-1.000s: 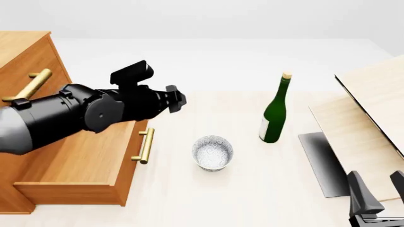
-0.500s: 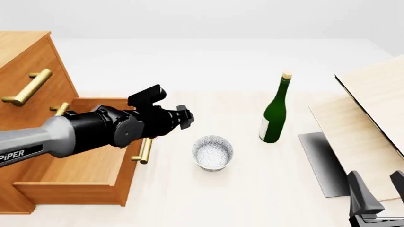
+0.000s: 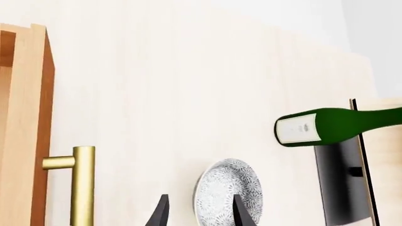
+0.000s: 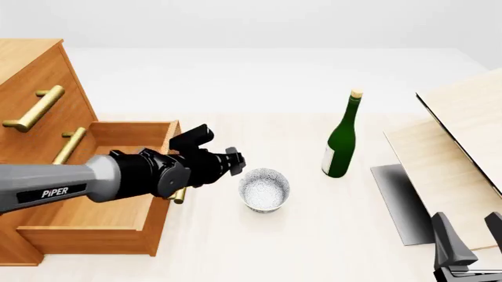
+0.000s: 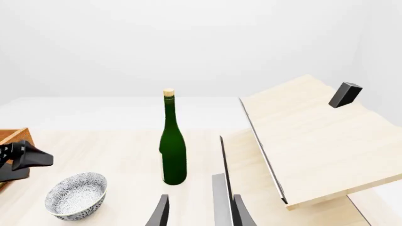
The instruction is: Put the bowl in the bottom drawer of the cabinet and close it.
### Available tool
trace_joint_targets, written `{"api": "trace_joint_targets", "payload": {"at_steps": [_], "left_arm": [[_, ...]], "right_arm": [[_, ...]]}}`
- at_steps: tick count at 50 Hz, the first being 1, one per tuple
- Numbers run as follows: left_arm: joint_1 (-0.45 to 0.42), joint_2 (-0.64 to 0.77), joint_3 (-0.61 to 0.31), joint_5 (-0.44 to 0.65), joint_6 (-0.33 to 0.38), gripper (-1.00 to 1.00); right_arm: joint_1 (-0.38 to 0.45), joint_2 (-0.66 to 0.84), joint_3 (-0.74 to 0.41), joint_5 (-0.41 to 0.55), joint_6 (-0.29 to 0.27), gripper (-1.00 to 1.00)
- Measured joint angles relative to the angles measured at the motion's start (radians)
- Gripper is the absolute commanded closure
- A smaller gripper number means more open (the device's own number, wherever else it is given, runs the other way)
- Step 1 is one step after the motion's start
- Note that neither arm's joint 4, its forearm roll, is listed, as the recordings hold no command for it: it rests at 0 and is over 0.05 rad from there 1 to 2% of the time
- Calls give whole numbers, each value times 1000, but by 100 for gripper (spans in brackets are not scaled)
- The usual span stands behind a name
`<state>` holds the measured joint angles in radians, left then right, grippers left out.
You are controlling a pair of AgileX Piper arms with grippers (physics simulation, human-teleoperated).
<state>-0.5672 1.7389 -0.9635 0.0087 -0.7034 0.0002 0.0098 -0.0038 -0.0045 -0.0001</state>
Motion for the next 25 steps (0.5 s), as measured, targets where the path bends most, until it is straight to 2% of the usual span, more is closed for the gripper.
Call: {"api": "trace_joint_targets", "payload": {"at_steps": [25], "left_arm": [[-23,97,-8,-55,-28,-100]], "right_arm": [[0,0,0,0,0,-100]]}}
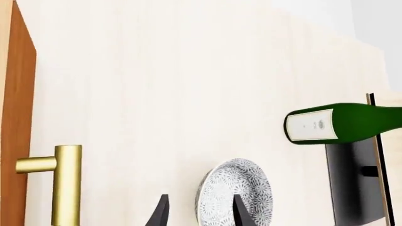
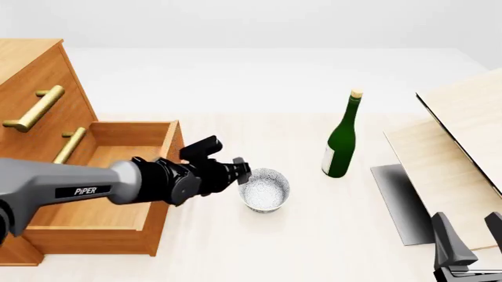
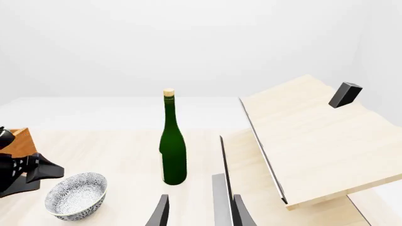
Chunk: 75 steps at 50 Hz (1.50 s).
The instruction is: Put the bowl in the bottom drawer of the cabinet and close it.
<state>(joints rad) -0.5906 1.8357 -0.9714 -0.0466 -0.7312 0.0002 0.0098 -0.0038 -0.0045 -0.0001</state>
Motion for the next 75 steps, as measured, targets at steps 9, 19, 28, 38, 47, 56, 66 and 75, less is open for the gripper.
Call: {"api": "trace_joint_targets", "payload": {"at_steps": [9,19,28,38,47,56,66,75], "left_arm": [[-14,31,-2,-16,-10,-100],[-23,57,-5,-28,-17,-100],[-33,84,-7,-43,-27,-100],[-40,110,-7,-60,-37,-100],[-46,129,-5,-74,-42,-100],[-47,134,-3,-81,-32,100],[-42,135,0,-86,-55,100],[-47,106,27,-84,-66,100]], "right_arm": [[0,0,0,0,0,-100],[0,0,0,0,0,-100],[0,0,0,0,0,-100],[0,0,0,0,0,-100],[0,0,0,0,0,-100],[0,0,0,0,0,-100],[0,0,0,0,0,-100],[0,0,0,0,0,-100]]}}
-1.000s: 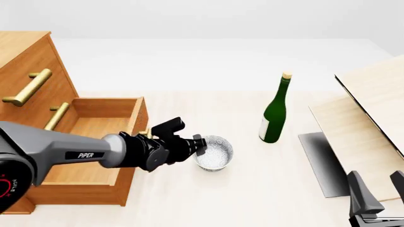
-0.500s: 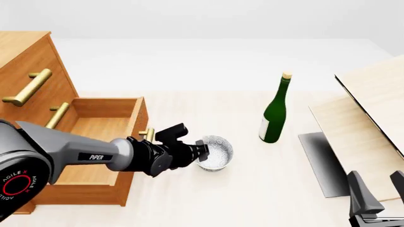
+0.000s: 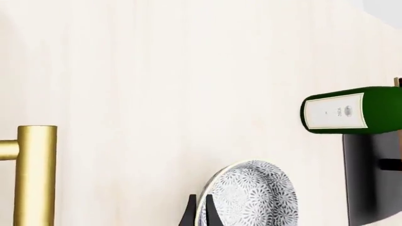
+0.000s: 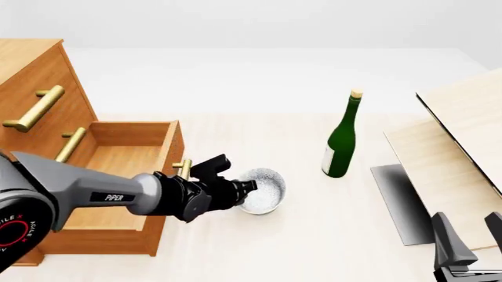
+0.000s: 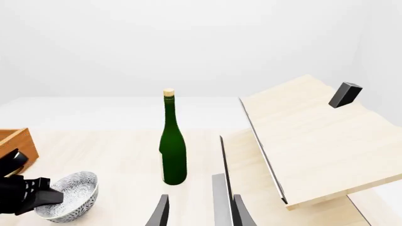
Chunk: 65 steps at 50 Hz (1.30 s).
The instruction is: Put the bowl in the bottom drawer of the cabinet and close it.
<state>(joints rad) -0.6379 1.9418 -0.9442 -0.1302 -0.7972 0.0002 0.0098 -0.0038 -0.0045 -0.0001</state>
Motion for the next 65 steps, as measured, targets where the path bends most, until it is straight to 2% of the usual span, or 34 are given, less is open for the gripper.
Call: {"api": "trace_joint_targets", "payload": {"at_steps": [24,32,42,54,65], "left_arm": [[-14,-170,81,53,-20,100],[1,-247,101,97,-4,100],[38,-347,113,183,40,100],[109,-462,86,340,162,100],[145,-558,72,458,238,100]], "right_arm": [[0,0,0,0,0,-100],[0,0,0,0,0,-100],[0,0,0,0,0,-100],[0,0,0,0,0,-100],[0,0,0,0,0,-100]]}}
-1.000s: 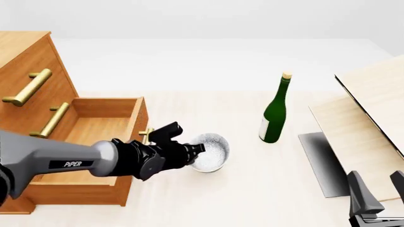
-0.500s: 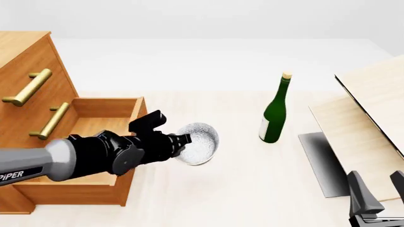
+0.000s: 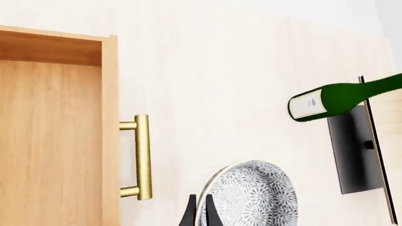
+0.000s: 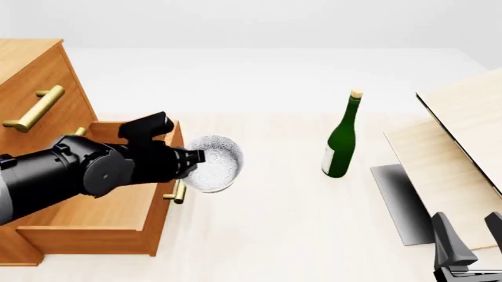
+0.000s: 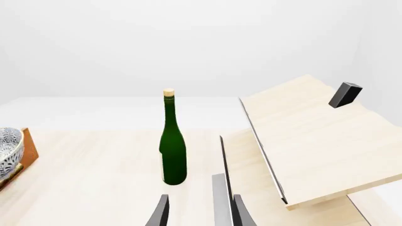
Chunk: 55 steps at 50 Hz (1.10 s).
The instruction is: Put the bowl in the bottom drawer of the cabinet and close it.
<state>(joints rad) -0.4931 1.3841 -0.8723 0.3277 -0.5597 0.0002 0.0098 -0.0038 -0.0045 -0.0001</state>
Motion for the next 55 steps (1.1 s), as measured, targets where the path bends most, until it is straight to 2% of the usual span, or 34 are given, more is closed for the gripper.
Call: {"api": "trace_joint_targets", "payload": {"at_steps": [26,55], "left_arm": [[74,-217,24,173,59,100],[257,-356,64,240,22,100]], "right_arm": [[0,0,0,0,0,-100],[0,0,0,0,0,-100]]}}
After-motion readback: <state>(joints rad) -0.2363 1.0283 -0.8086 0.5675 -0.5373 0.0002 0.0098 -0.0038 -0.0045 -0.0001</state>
